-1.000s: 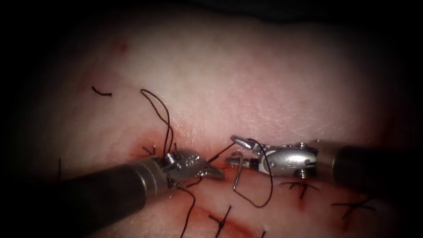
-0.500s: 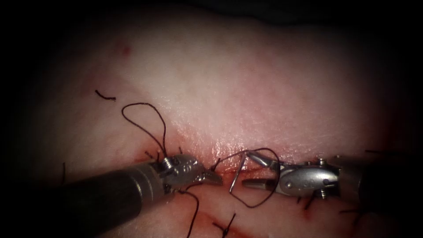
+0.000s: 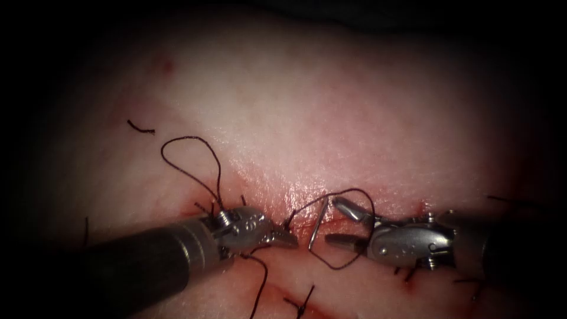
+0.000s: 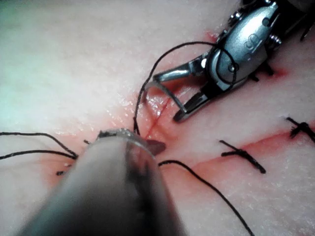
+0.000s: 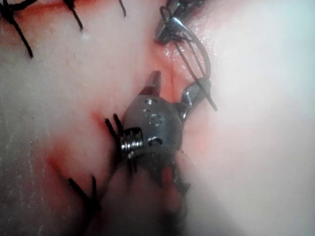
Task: Wound Closure
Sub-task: Throw the needle through the top of the wound with the right tool.
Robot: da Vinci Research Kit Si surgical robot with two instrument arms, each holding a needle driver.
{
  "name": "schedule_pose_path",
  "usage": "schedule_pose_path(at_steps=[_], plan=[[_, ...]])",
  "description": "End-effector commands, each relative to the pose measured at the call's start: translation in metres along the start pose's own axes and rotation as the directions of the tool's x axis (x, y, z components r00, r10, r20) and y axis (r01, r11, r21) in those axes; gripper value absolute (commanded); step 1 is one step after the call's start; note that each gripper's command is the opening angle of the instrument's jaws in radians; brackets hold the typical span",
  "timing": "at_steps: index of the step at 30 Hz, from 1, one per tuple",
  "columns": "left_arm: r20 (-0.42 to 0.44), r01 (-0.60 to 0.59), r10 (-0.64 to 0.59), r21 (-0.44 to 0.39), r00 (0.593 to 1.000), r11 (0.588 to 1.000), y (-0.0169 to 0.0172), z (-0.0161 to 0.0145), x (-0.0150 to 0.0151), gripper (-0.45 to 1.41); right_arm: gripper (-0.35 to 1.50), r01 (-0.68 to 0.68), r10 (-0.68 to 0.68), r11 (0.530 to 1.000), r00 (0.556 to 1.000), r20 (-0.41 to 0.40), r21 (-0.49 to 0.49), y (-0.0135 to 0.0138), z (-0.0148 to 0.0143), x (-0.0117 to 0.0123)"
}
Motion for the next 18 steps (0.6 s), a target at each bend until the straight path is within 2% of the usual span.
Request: schedule_pose_path(at_steps=[1, 8, 12, 18], plan=[[-0.001, -0.001, 0.001, 0.001, 1.000, 1.000, -0.0004, 0.0007, 0.0004, -0.45, 1.48, 0.008, -0.008, 1.000, 1.000, -0.008, 0.002, -0.0003, 0.0012, 0.0006], [-0.002, 0.000, 0.000, 0.002, 1.000, 1.000, -0.0004, 0.0008, 0.0004, -0.45, 1.46, 0.075, -0.076, 0.997, 0.997, -0.011, -0.011, -0.0004, 0.0020, 0.0022], [-0.002, 0.000, 0.000, 0.003, 1.000, 1.000, -0.0003, 0.0009, 0.0004, -0.45, 1.45, 0.097, -0.097, 0.995, 0.995, -0.011, -0.023, 0.0014, 0.0027, 0.0037], [-0.001, -0.005, 0.005, 0.004, 1.000, 1.000, -0.0002, 0.0009, 0.0004, -0.45, 1.45, 0.128, -0.128, 0.992, 0.992, -0.020, -0.025, 0.0021, 0.0040, 0.0045]])
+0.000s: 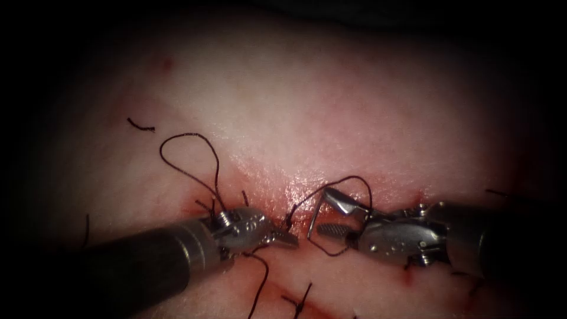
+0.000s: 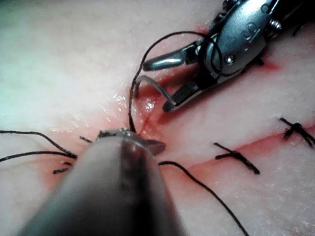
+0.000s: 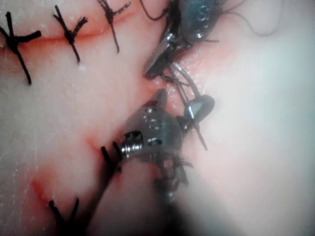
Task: Wound Closure
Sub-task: Throw the needle through the top of the wound with the right tool.
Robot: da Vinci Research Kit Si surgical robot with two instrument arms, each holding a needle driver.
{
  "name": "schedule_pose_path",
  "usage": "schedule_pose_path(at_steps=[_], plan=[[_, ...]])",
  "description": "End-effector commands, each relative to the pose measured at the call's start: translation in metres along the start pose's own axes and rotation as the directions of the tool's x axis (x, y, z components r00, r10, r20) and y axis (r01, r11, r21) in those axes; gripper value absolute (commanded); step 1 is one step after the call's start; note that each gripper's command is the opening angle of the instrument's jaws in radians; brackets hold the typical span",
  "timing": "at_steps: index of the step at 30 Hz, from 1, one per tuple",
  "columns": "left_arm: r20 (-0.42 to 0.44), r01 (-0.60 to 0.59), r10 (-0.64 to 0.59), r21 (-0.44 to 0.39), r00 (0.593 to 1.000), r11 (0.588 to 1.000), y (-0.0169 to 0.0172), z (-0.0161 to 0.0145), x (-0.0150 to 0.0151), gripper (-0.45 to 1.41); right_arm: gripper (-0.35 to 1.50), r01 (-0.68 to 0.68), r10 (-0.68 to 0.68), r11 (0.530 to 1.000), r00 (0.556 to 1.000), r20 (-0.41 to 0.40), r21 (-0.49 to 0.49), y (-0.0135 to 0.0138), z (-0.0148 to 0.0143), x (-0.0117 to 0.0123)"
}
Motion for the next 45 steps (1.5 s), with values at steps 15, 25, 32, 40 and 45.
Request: schedule_pose_path(at_steps=[15, 25, 32, 40, 45], plan=[[-0.001, -0.003, 0.003, 0.001, 1.000, 1.000, -0.0002, 0.0007, 0.0003, -0.45, 1.31, 0.094, -0.094, 0.996, 0.995, -0.024, 0.003, -0.0001, 0.0028, -0.0006], [0.005, -0.008, 0.008, 0.000, 1.000, 1.000, 0.0000, 0.0006, 0.0004, -0.45, -0.35, 0.183, -0.180, 0.982, 0.983, -0.046, 0.053, -0.0001, 0.0017, -0.0008], [0.007, -0.025, 0.025, 0.008, 1.000, 1.000, 0.0005, 0.0014, 0.0020, -0.45, -0.35, 0.256, -0.238, 0.963, 0.954, -0.183, 0.083, 0.0001, 0.0000, -0.0016], [0.001, -0.035, 0.035, 0.015, 0.999, 0.999, 0.0009, 0.0020, 0.0025, -0.45, -0.35, 0.329, -0.237, 0.912, 0.910, -0.340, 0.246, -0.0008, -0.0007, -0.0041], [-0.034, -0.048, 0.049, 0.027, 0.998, 0.999, 0.0009, 0.0028, 0.0038, -0.45, -0.35, 0.299, -0.194, 0.904, 0.924, -0.330, 0.305, -0.0027, -0.0005, -0.0055]])
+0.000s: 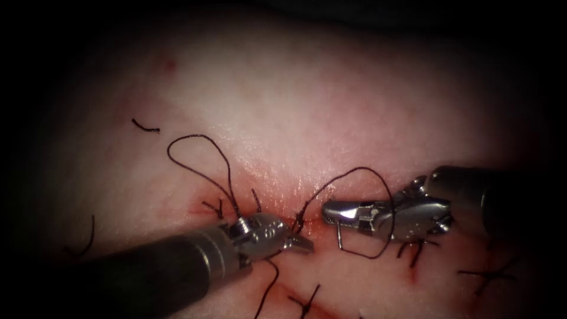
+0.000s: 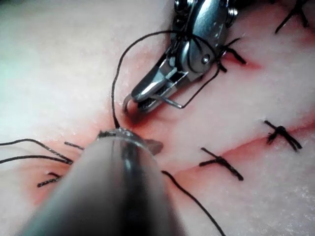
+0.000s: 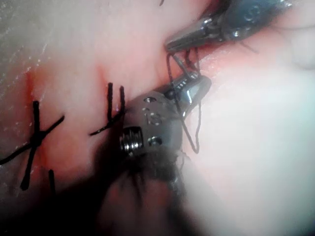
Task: Wound Closure
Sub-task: Throw the needle through the top of the wound with the right tool.
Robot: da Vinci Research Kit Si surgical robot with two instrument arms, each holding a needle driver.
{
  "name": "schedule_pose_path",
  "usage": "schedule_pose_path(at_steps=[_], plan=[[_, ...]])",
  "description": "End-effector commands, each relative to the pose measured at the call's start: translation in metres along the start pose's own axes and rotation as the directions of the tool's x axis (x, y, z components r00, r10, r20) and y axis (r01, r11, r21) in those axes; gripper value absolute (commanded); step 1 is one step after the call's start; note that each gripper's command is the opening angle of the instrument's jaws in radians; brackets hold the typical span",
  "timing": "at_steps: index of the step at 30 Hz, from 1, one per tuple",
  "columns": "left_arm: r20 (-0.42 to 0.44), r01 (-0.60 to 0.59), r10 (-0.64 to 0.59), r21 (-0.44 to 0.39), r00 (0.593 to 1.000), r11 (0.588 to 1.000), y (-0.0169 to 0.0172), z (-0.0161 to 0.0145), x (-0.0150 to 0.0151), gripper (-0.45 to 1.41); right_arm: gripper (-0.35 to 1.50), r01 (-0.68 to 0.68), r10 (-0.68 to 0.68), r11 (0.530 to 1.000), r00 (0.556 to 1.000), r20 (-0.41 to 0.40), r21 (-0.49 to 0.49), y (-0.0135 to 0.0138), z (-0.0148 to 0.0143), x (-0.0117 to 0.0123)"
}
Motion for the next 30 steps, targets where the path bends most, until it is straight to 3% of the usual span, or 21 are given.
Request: schedule_pose_path(at_steps=[1, 10, 18, 27, 30], plan=[[-0.020, -0.005, 0.005, 0.003, 1.000, 1.000, -0.0004, 0.0010, 0.0008, -0.45, -0.35, -0.029, 0.029, 1.000, 1.000, 0.006, -0.001, -0.0006, 0.0012, -0.0005], [-0.054, -0.018, 0.019, 0.018, 0.998, 1.000, 0.0000, 0.0017, 0.0018, -0.45, -0.35, -0.224, 0.223, 0.974, 0.974, 0.033, 0.041, -0.0025, 0.0020, -0.0028], [-0.033, -0.043, 0.043, 0.001, 0.999, 0.999, -0.0004, 0.0003, 0.0002, -0.45, -0.35, -0.216, 0.209, 0.970, 0.975, 0.079, 0.107, -0.0081, 0.0021, -0.0042], [-0.021, -0.045, 0.045, 0.004, 0.999, 0.999, -0.0002, 0.0006, 0.0000, -0.45, -0.35, -0.235, 0.224, 0.965, 0.970, 0.094, 0.120, -0.0101, 0.0020, -0.0042], [-0.018, -0.044, 0.044, 0.006, 0.999, 0.999, -0.0002, 0.0008, 0.0000, -0.45, -0.35, -0.254, 0.245, 0.961, 0.965, 0.091, 0.111, -0.0093, 0.0019, -0.0041]])
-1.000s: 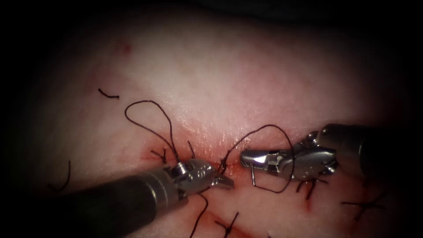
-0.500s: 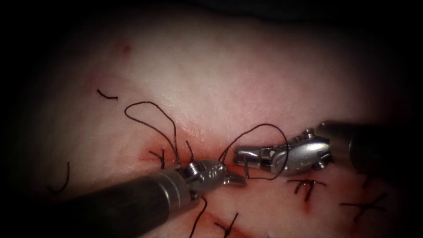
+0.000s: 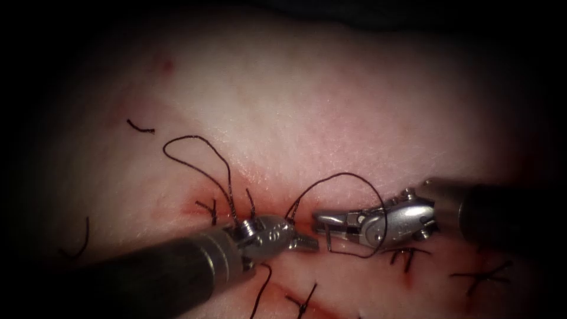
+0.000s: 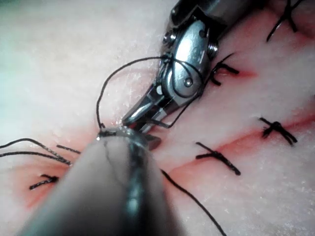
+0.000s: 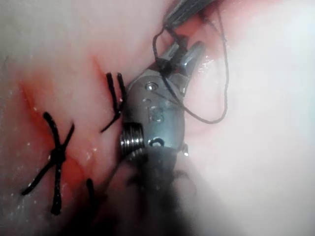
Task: Wound Closure
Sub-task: Throw the needle through the top of the wound with the right tool.
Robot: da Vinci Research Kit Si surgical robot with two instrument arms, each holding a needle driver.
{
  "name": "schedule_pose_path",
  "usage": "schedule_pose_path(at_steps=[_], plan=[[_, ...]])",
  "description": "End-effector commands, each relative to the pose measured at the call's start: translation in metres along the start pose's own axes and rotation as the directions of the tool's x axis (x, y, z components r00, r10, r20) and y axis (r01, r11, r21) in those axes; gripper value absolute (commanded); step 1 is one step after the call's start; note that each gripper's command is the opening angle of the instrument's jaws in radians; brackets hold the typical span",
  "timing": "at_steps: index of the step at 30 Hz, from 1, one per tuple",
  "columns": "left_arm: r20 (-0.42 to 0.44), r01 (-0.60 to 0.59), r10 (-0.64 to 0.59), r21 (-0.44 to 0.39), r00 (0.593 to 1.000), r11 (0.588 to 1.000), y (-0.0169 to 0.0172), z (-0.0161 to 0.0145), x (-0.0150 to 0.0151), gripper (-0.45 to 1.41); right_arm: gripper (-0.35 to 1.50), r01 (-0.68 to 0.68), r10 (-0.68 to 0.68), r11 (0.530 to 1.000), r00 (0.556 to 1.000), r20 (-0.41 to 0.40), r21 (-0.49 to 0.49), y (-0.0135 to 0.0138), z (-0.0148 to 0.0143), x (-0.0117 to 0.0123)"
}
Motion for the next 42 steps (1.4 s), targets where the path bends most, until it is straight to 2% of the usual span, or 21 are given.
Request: schedule_pose_path(at_steps=[1, 5, 7, 9, 10, 15, 18, 22, 24, 28, 36, 40, 42], plan=[[-0.002, -0.001, 0.001, 0.001, 1.000, 1.000, -0.0004, 0.0008, 0.0003, -0.45, -0.35, -0.007, 0.007, 1.000, 1.000, -0.007, -0.007, 0.0004, 0.0009, 0.0000], [0.005, -0.003, 0.003, 0.008, 1.000, 1.000, -0.0005, 0.0012, 0.0002, -0.45, -0.35, -0.081, 0.079, 0.996, 0.996, -0.045, -0.046, 0.0031, 0.0000, 0.0010], [0.012, 0.000, 0.000, 0.004, 1.000, 1.000, -0.0004, 0.0015, 0.0000, -0.45, -0.35, -0.120, 0.113, 0.989, 0.990, -0.086, -0.081, 0.0055, -0.0009, 0.0019], [0.025, -0.004, 0.004, -0.001, 1.000, 1.000, -0.0005, 0.0023, -0.0003, -0.45, -0.35, -0.210, 0.191, 0.969, 0.971, -0.147, -0.127, 0.0105, -0.0023, 0.0038], [0.025, -0.004, 0.004, -0.001, 1.000, 1.000, -0.0005, 0.0023, -0.0003, -0.45, -0.35, -0.210, 0.191, 0.969, 0.971, -0.147, -0.127, 0.0105, -0.0023, 0.0038], [0.046, 0.001, -0.001, -0.007, 0.999, 1.000, -0.0006, 0.0029, -0.0009, -0.45, -0.35, -0.311, 0.283, 0.941, 0.939, -0.197, -0.130, 0.0158, -0.0027, 0.0053], [0.063, 0.002, -0.002, -0.011, 0.998, 1.000, -0.0006, 0.0029, -0.0012, -0.45, -0.35, -0.392, 0.363, 0.913, 0.907, -0.213, -0.112, 0.0176, -0.0022, 0.0054], [0.071, 0.001, 0.000, -0.016, 0.997, 1.000, -0.0005, 0.0031, -0.0013, -0.45, -0.35, -0.527, 0.506, 0.847, 0.838, -0.206, -0.063, 0.0188, -0.0010, 0.0043], [0.071, 0.001, 0.000, -0.017, 0.997, 1.000, -0.0004, 0.0030, -0.0013, -0.45, -0.35, -0.593, 0.576, 0.805, 0.793, -0.199, -0.033, 0.0188, -0.0004, 0.0035], [0.074, 0.000, 0.001, -0.018, 0.997, 1.000, -0.0004, 0.0030, -0.0014, -0.45, -0.35, -0.731, 0.722, 0.681, 0.663, -0.197, 0.034, 0.0185, 0.0007, 0.0013], [0.074, 0.000, 0.001, -0.021, 0.997, 1.000, -0.0004, 0.0029, -0.0014, -0.45, -0.35, -0.869, 0.861, 0.489, 0.469, -0.197, 0.070, 0.0187, 0.0011, -0.0014], [0.074, -0.002, 0.004, -0.026, 0.997, 1.000, -0.0005, 0.0026, -0.0016, -0.45, -0.35, -0.934, 0.932, 0.336, 0.311, -0.184, 0.124, 0.0189, 0.0012, -0.0020], [0.074, -0.003, 0.005, -0.029, 0.997, 1.000, -0.0006, 0.0023, -0.0016, -0.45, -0.35, -0.961, 0.971, 0.211, 0.185, -0.153, 0.177, 0.0184, 0.0014, -0.0022]])
